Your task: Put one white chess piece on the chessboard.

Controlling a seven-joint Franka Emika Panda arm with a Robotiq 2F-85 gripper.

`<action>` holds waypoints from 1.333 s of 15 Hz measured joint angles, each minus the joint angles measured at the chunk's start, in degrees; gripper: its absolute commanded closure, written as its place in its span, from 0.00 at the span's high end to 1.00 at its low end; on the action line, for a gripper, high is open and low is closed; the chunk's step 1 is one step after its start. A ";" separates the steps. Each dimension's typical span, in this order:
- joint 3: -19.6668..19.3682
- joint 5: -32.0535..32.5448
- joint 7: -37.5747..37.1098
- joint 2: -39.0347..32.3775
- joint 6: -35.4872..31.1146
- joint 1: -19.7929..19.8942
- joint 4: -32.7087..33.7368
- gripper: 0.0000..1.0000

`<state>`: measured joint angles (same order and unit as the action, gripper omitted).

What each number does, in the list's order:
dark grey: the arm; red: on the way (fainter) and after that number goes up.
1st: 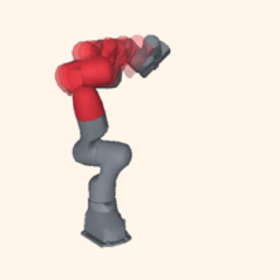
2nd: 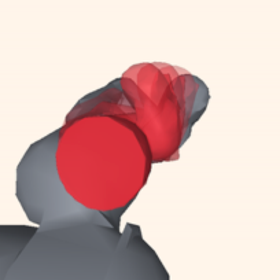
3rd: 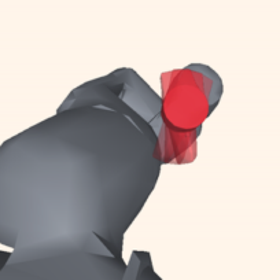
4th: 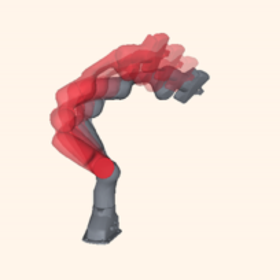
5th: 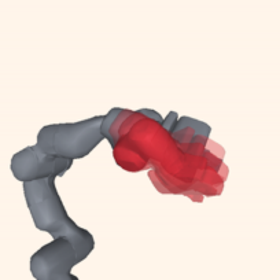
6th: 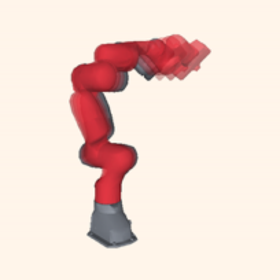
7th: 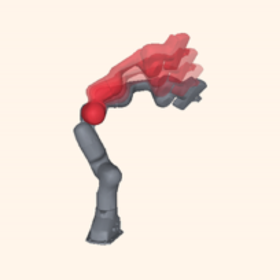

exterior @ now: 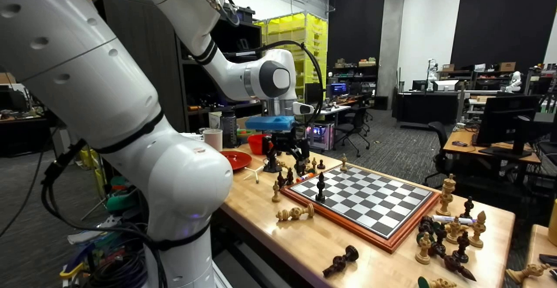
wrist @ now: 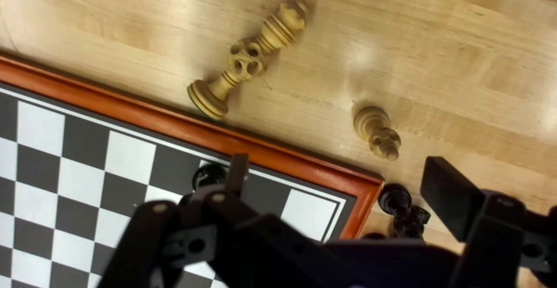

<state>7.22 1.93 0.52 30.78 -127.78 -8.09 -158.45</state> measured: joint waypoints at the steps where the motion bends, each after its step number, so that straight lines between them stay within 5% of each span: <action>1: 0.07 0.00 0.00 -0.51 -0.83 -0.40 -0.09 1.00; 14: -0.04 -2.15 4.45 -10.48 -8.01 -2.62 0.37 1.00; 15: -0.05 -2.34 5.09 -11.24 -8.41 -2.72 0.49 0.75; 17: -0.08 -2.64 6.20 -12.62 -8.92 -2.84 0.86 0.70; 20: -0.11 -2.78 7.33 -14.14 -9.12 -2.84 1.56 0.47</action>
<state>7.11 -0.85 7.85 16.64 -136.90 -10.94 -156.89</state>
